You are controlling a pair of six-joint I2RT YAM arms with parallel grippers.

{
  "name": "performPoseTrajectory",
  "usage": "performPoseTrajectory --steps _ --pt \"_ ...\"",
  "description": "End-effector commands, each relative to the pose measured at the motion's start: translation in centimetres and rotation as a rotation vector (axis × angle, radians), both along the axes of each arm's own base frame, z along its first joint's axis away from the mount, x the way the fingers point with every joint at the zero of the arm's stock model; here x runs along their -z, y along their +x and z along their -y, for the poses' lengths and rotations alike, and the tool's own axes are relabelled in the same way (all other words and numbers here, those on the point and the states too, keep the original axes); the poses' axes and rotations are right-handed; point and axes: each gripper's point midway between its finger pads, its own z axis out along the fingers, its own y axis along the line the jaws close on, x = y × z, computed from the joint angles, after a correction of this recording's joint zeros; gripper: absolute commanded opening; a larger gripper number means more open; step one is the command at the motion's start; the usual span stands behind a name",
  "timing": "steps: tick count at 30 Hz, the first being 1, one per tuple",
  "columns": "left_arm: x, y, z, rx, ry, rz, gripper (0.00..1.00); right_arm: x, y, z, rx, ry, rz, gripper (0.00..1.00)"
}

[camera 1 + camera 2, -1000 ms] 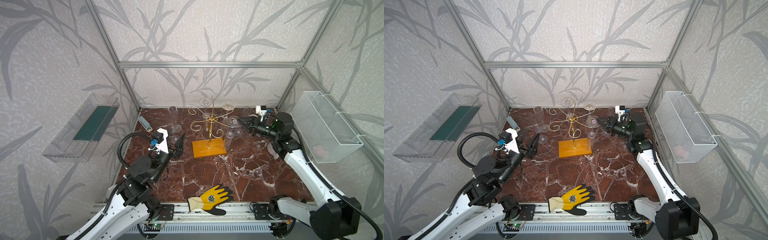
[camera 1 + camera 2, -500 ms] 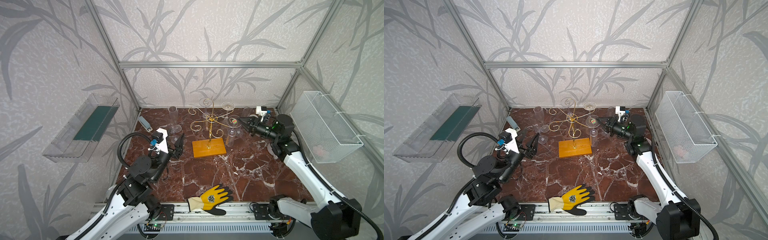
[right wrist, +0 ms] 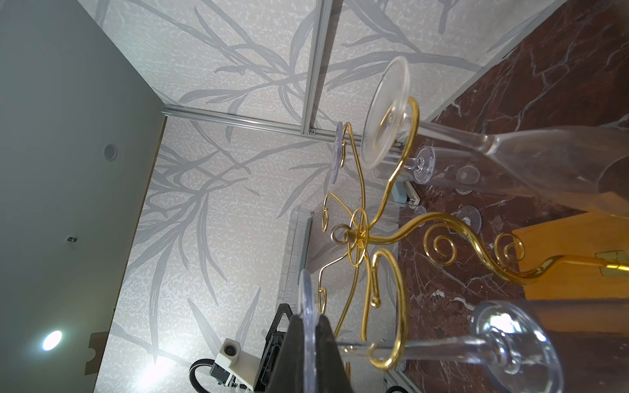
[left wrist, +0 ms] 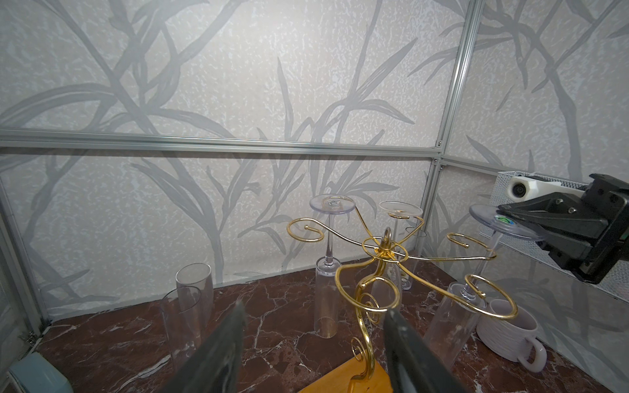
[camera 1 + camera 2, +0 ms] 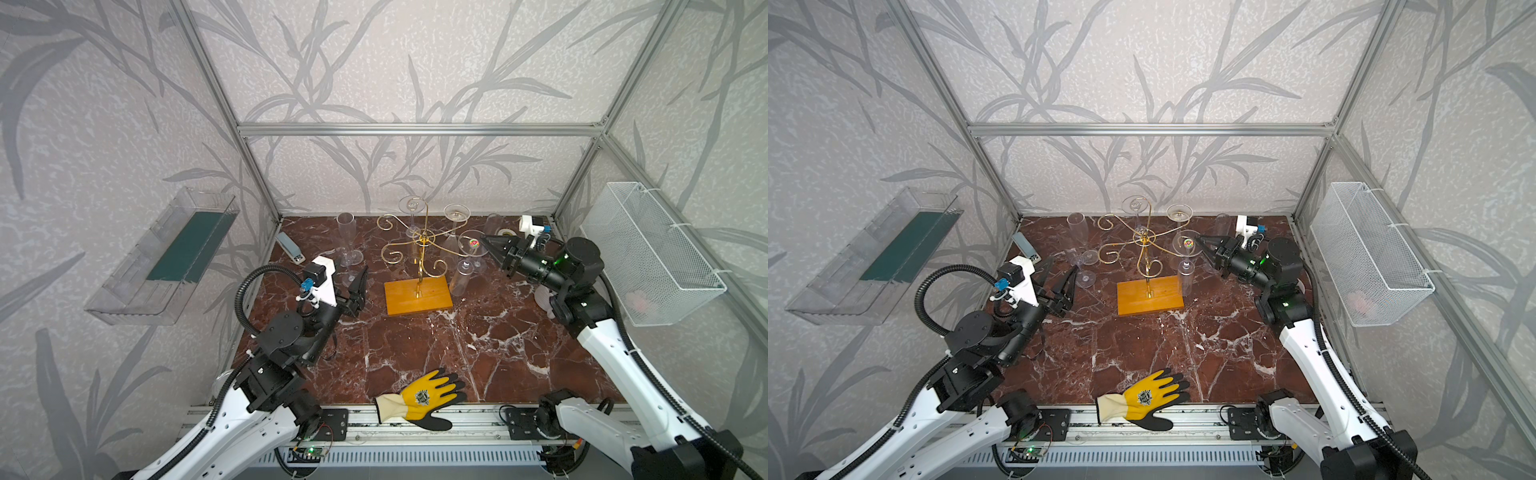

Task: Take the wine glass off the wine glass rack
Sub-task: 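Position the right gripper around the stem of another hanging flute, then close the right gripper on the stem and lift the flute off the rack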

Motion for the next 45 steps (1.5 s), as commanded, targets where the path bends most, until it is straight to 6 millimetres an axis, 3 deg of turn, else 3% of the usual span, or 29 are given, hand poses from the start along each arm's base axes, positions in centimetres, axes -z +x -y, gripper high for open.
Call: performPoseTrajectory --steps 1,7,13,18,24,34,38,45 --pt "0.4 0.1 -0.3 -0.017 -0.005 -0.009 0.66 -1.4 -0.1 -1.2 -0.025 0.014 0.022 0.00" --pt "0.5 -0.2 -0.9 -0.026 -0.008 -0.011 0.66 -2.6 1.1 -3.7 -0.063 0.020 0.045 0.00" --pt "0.7 -0.6 -1.6 -0.042 -0.012 -0.010 0.66 -3.6 3.7 -4.5 -0.043 0.022 0.060 0.00" --pt "0.7 -1.0 -2.3 -0.056 -0.011 -0.008 0.66 -3.7 5.7 -4.2 0.005 0.017 0.060 0.00" --pt "0.7 -1.4 -3.0 -0.069 -0.009 -0.007 0.66 -3.2 6.9 -1.6 0.100 0.021 0.040 0.00" --pt "0.6 -1.4 -2.9 -0.066 -0.013 -0.004 0.66 -3.0 5.4 5.3 0.270 -0.012 0.036 0.00" --pt "0.5 -1.3 -2.6 -0.058 -0.018 -0.006 0.66 -3.3 4.1 7.0 0.319 -0.085 0.088 0.00" --pt "-0.5 -1.4 -2.4 -0.041 -0.036 0.000 0.66 -7.9 -0.2 8.2 0.391 -0.406 0.461 0.00"
